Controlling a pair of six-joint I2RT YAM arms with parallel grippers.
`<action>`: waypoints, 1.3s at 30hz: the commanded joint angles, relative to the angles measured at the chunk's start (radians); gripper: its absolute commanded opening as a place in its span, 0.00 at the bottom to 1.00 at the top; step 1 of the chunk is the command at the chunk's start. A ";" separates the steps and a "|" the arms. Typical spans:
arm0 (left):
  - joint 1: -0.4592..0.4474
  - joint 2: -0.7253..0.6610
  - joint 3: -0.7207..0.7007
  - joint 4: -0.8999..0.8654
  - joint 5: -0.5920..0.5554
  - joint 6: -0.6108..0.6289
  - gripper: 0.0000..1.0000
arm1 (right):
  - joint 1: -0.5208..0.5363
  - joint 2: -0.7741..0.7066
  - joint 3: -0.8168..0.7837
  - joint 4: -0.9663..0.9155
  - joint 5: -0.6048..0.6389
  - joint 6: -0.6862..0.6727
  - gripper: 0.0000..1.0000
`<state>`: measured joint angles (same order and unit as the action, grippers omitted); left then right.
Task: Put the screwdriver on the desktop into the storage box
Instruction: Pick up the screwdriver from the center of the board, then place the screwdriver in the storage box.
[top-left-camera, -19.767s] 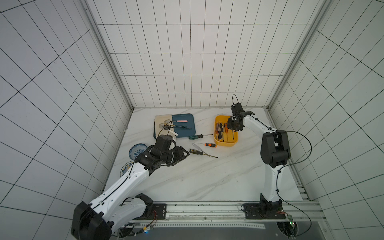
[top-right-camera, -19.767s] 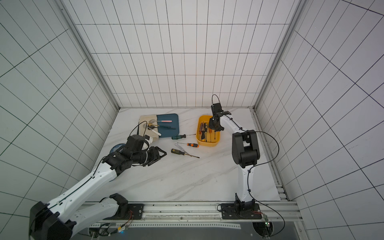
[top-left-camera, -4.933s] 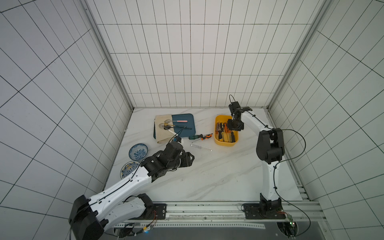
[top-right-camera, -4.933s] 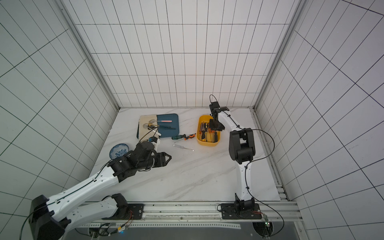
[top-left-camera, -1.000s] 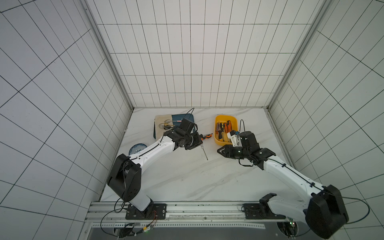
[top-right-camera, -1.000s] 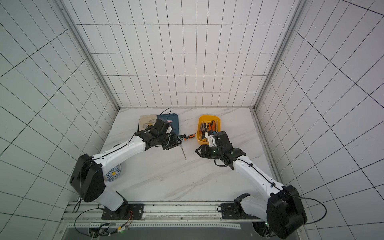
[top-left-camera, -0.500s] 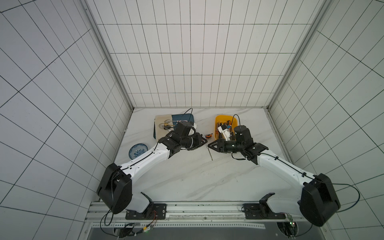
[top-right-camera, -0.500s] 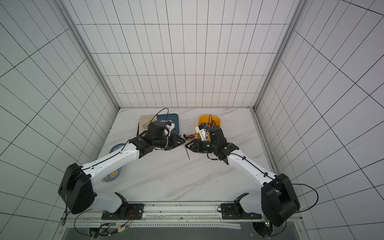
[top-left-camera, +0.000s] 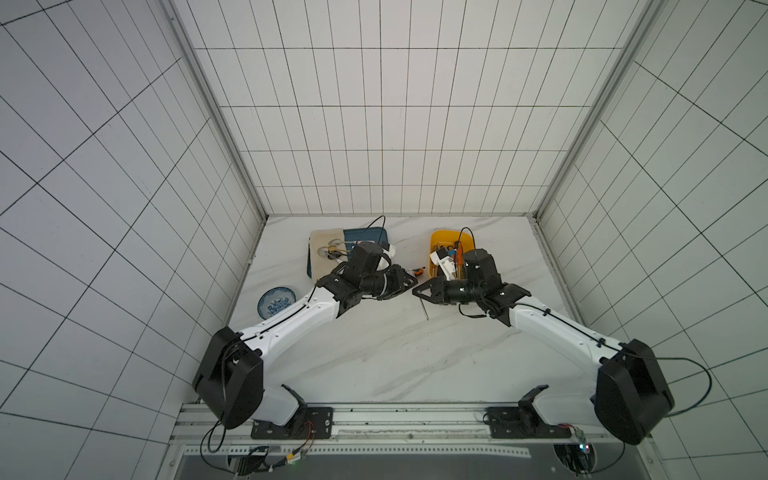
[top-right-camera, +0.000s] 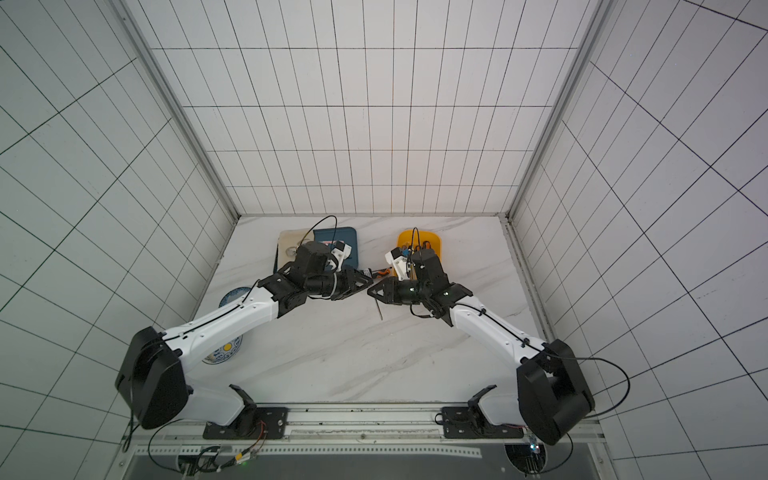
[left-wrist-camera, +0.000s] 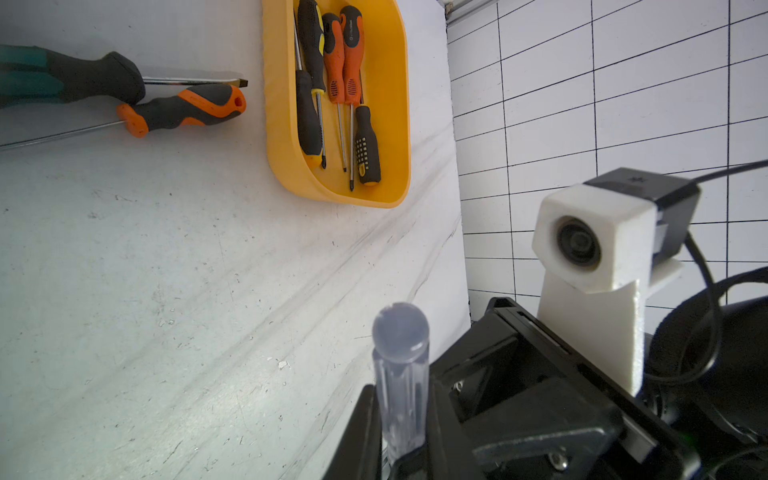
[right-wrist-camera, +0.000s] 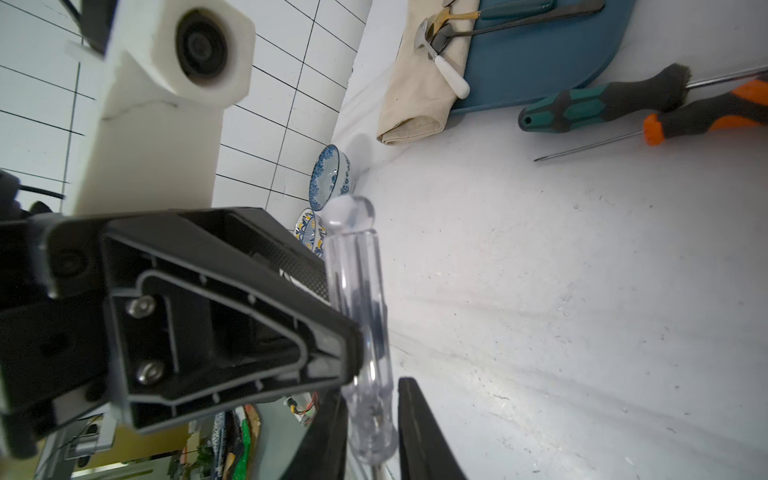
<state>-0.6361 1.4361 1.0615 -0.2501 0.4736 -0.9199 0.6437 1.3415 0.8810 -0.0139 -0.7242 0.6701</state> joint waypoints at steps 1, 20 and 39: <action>-0.005 -0.023 -0.010 0.035 0.030 0.005 0.00 | 0.008 0.006 0.050 0.014 0.000 -0.001 0.15; 0.088 -0.196 -0.083 -0.126 -0.089 0.059 0.50 | -0.066 0.034 0.141 -0.245 0.184 -0.103 0.06; 0.124 -0.438 -0.304 -0.224 -0.108 0.061 0.51 | -0.276 0.437 0.574 -0.584 0.664 -0.248 0.06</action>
<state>-0.5186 1.0229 0.7719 -0.4549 0.3798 -0.8776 0.3870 1.7317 1.3720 -0.5240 -0.1726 0.4606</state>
